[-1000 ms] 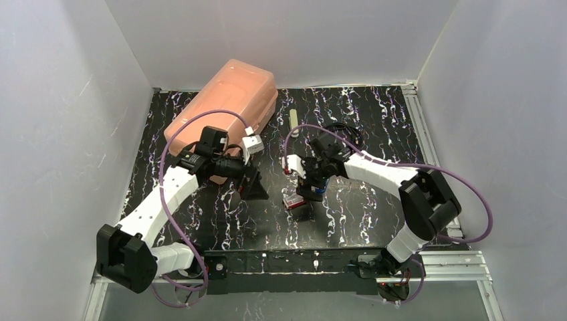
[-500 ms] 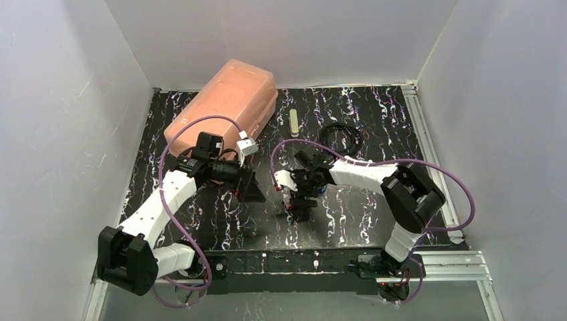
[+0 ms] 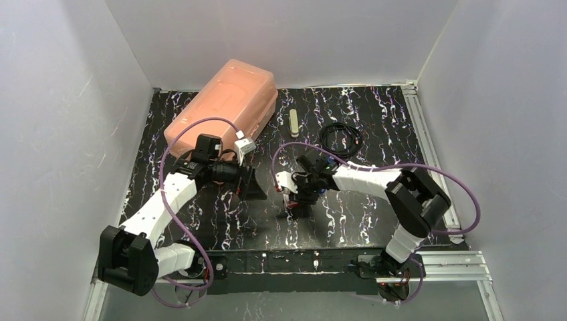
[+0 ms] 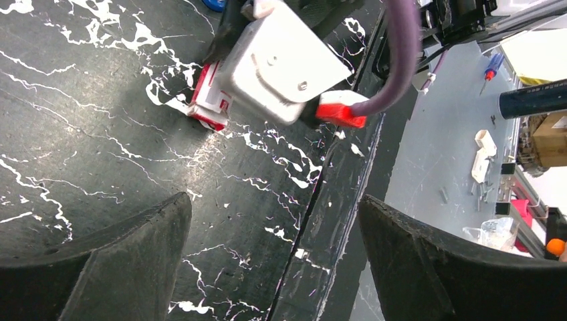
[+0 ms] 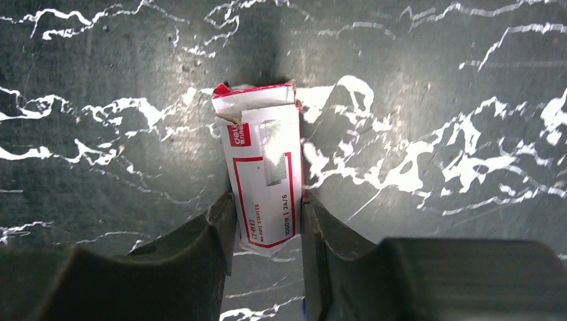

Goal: Load the staples into the stapler

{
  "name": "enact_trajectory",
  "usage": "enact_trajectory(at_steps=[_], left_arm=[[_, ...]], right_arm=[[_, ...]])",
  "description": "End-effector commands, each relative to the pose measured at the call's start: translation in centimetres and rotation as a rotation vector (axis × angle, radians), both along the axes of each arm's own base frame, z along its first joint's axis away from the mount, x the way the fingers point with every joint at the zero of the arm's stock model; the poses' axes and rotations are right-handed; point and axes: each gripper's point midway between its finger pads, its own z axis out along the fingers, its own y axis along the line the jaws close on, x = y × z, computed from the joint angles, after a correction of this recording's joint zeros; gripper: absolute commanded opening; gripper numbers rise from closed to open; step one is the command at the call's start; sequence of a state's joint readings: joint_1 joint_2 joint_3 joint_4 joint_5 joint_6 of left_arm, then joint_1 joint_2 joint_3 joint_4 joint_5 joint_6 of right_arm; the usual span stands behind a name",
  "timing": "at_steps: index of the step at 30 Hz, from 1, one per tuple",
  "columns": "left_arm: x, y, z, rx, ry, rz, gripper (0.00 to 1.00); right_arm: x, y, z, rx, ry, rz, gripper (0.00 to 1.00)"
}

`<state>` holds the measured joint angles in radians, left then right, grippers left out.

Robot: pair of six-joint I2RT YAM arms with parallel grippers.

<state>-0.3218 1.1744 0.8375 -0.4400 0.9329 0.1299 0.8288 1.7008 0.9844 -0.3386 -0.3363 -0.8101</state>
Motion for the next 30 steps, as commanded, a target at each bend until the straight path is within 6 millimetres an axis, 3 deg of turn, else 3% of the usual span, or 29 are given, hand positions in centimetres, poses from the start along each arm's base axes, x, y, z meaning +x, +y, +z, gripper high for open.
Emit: enact_trajectory(at_steps=[1, 9, 15, 24, 30], left_arm=[[0.2, -0.1, -0.3, -0.022, 0.042, 0.043, 0.92], [2.4, -0.7, -1.9, -0.012, 0.126, 0.109, 0.82], [4.3, -2.3, -2.4, -0.029, 0.248, 0.142, 0.67], [4.9, -5.1, -4.6, 0.026, 0.319, 0.083, 0.6], [5.3, -6.2, -5.6, 0.026, 0.351, 0.066, 0.5]], right_arm=[[0.7, 0.2, 2.3, 0.086, -0.059, -0.102, 0.21], [1.3, 0.9, 6.6, 0.216, -0.067, -0.192, 0.18], [1.7, 1.6, 8.5, 0.275, -0.049, -0.231, 0.17], [2.0, 1.3, 9.0, 0.278, -0.021, -0.258, 0.17], [2.0, 1.2, 8.7, 0.271, -0.022, -0.26, 0.17]])
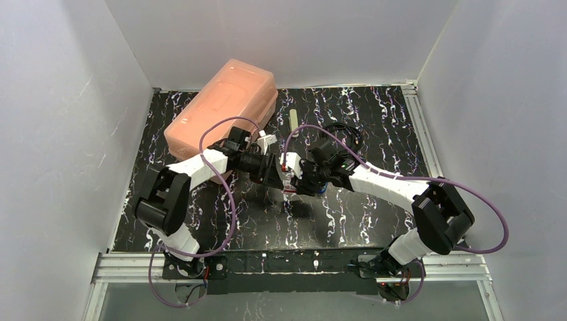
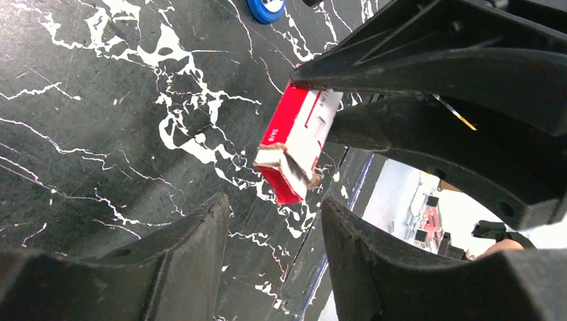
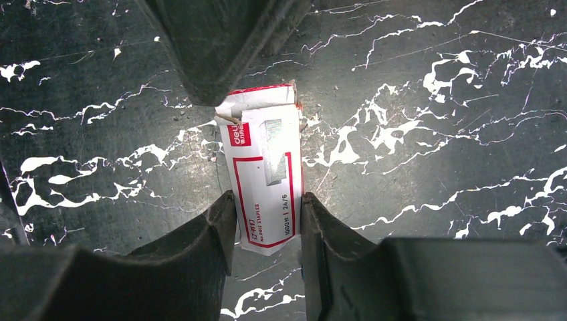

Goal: Load the staples into the stapler

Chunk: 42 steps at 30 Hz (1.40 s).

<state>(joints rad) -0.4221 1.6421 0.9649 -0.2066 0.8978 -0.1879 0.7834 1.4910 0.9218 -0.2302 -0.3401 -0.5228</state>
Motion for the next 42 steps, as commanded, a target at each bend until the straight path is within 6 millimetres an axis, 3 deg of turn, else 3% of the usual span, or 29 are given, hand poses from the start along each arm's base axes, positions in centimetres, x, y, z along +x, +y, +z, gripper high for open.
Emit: enact_trajectory(at_steps=[1, 17, 37, 42], left_arm=[[0.7, -0.9, 0.9, -0.031, -0.014, -0.012, 0.49], [1.0, -2.0, 0.9, -0.054, -0.018, -0.039, 0.29], [1.2, -2.6, 0.5, -0.072, 0.01, -0.045, 0.24], [1.2, -2.8, 0.3, -0.076, 0.02, -0.048, 0.1]], right_arm=[[0.7, 0.9, 2.4, 0.059, -0.039, 0.001, 0.17], [0.8, 0.7, 2.4, 0.055, -0.048, 0.003, 0.17], [1.0, 0.8, 2.2, 0.051, -0.051, -0.002, 0.17], [1.0, 0.4, 1.3, 0.027, -0.047, -0.015, 0.18]])
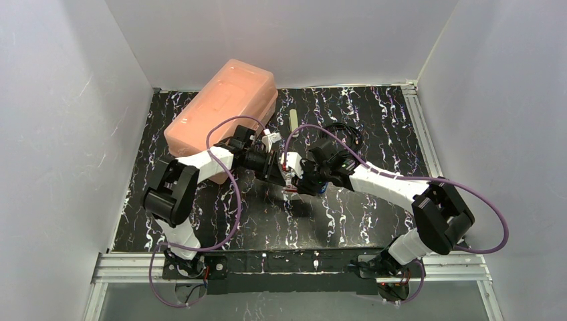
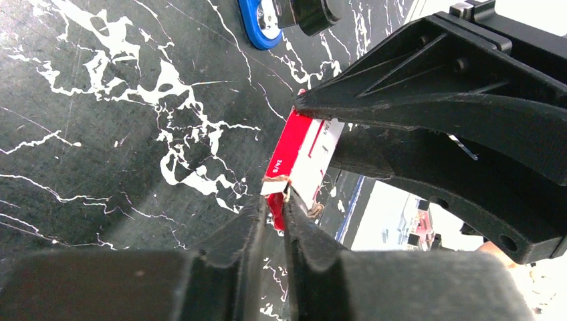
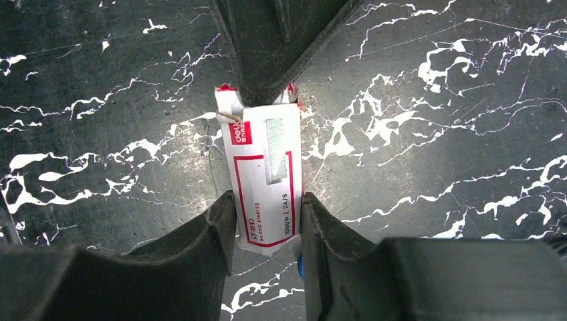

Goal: Load the staples into the stapler

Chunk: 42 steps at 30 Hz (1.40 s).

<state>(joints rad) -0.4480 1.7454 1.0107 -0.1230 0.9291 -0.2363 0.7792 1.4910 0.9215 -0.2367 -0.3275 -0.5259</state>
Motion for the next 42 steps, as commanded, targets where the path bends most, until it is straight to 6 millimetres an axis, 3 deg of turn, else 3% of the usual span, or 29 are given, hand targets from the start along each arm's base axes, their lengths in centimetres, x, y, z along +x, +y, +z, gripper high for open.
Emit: enact_trajectory(at_steps=[1, 3, 23, 42], left_arm=[[0.1, -0.8, 1.1, -0.041, -0.009, -0.03, 0.06], [0.2, -0.8, 0.9, -0.034, -0.013, -0.029, 0.0], [0.0, 0.3, -4.7, 0.139, 0.024, 0.046, 0.0], [0.1, 1.1, -6.3, 0.207, 0.022, 0.064, 0.0]], right_arm=[[0.8, 0.6, 1.2, 0.032, -0.045, -0.007, 0.18], [0.8, 0.1, 0.7, 0.011, -0.046, -0.017, 0.18], [-0.6, -3.4, -5.5, -0.165, 0.051, -0.097, 0.22], [-0.9, -4.8, -7.7, -0.245, 0.061, -0.101, 0.43]])
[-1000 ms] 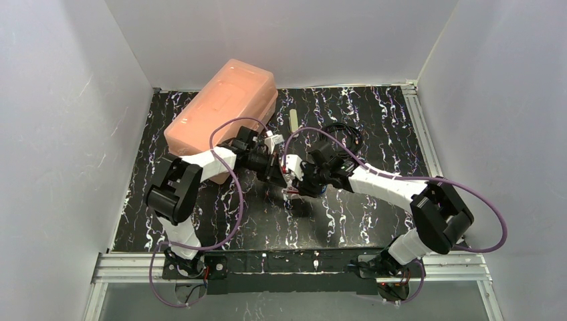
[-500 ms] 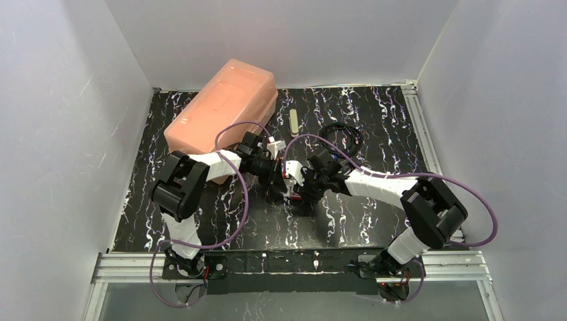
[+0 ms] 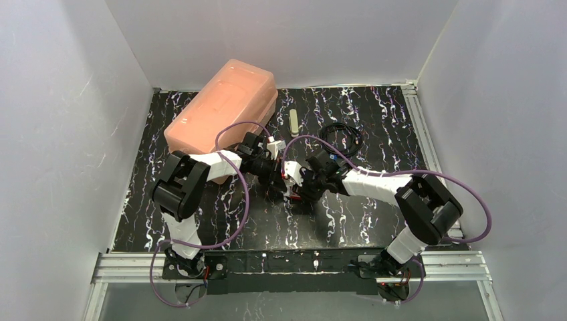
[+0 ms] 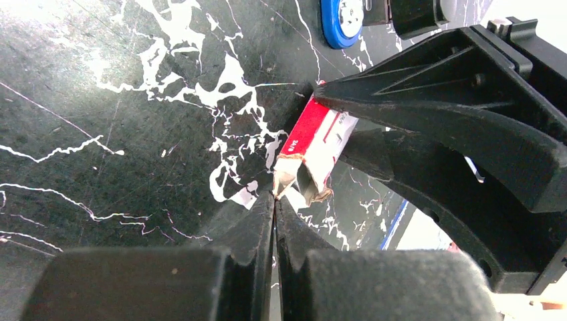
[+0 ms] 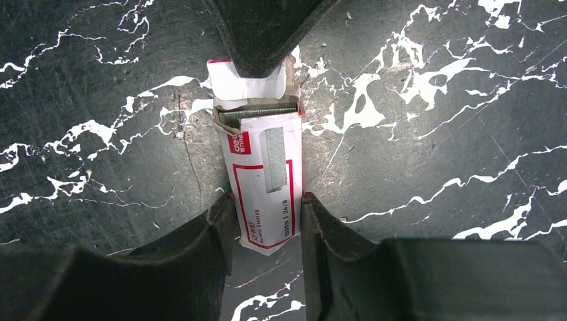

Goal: Load the staples into the stapler

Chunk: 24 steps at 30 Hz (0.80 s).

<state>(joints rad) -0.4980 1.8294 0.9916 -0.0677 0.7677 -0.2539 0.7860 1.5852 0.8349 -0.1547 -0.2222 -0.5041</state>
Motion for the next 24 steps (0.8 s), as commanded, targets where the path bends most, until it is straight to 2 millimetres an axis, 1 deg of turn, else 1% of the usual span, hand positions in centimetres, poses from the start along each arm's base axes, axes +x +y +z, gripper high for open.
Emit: enact_trajectory(at_steps=[1, 9, 15, 24], left_arm=[[-0.3, 1.4, -1.5, 0.066, 0.028, 0.021, 0.0], [-0.2, 1.8, -2.1, 0.095, 0.025, 0.026, 0.0], [-0.2, 1.9, -2.2, 0.107, 0.022, 0.025, 0.0], [-0.3, 2.5, -1.9, 0.128, -0.015, 0.016, 0.0]], right_arm=[[-1.0, -2.9, -2.2, -0.124, 0.041, -0.028, 0.44], [-1.4, -3.6, -2.8, -0.161, 0.053, -0.013, 0.47], [-1.5, -3.9, -2.7, -0.173, 0.051, -0.007, 0.49], [-1.9, -4.9, -3.0, -0.211, 0.049, 0.007, 0.45]])
